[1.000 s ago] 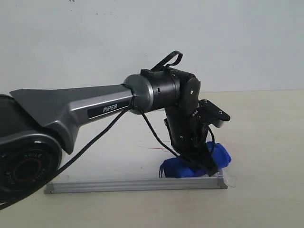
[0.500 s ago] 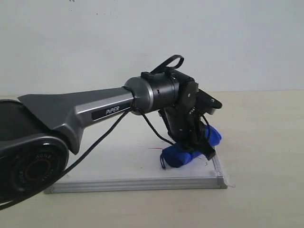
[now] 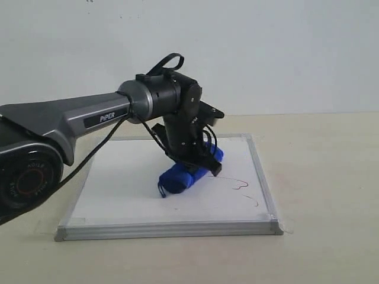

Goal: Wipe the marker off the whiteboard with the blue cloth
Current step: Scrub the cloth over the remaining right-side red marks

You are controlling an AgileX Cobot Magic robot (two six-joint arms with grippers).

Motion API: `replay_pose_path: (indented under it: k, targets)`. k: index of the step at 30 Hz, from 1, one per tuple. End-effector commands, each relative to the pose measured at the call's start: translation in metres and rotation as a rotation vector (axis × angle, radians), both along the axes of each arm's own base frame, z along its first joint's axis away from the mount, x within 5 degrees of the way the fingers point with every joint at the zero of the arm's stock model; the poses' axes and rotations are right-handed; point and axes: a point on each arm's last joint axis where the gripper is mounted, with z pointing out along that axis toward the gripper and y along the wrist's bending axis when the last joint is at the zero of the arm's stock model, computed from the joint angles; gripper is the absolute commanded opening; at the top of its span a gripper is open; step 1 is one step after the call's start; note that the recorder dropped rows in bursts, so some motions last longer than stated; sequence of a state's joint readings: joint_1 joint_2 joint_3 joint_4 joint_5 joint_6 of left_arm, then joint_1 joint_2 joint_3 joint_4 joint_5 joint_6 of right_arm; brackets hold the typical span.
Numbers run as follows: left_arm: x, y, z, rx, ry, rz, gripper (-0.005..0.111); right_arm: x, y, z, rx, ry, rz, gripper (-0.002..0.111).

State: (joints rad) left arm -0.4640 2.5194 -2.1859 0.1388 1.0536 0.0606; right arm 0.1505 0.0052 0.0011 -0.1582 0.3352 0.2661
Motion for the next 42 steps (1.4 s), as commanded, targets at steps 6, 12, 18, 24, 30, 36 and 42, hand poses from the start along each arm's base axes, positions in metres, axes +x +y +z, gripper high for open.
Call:
replay_pose_path:
  k: [6,12,18,24,30,36,42]
  targets:
    - [0.009,0.053,0.010,0.140,0.054,0.102,0.004,0.000,0.000,0.001,-0.006,-0.010,-0.001,0.001]
    - [0.005,0.036,0.011,0.011,0.076,0.083,0.004,0.000,0.000,0.001,-0.006,-0.010,-0.001,0.001]
    - [-0.008,-0.019,0.007,-0.154,0.037,-0.048,0.004,0.000,0.000,0.001,-0.006,-0.010,-0.001,0.001]
    - [-0.034,-0.072,0.009,-0.194,0.008,-0.219,0.004,0.000,0.000,0.001,-0.006,-0.010,-0.001,0.001]
    - [-0.029,-0.064,0.009,-0.126,-0.036,-0.202,0.004,0.000,0.000,0.001,-0.006,-0.010,-0.001,0.001]
    - [-0.002,-0.009,0.008,-0.001,-0.059,-0.010,0.004,0.000,0.000,0.001,-0.006,-0.010,-0.001,0.001]
    - [-0.004,-0.014,0.004,-0.090,-0.014,0.010,0.004,0.000,0.000,0.001,-0.006,-0.010,-0.001,0.001]
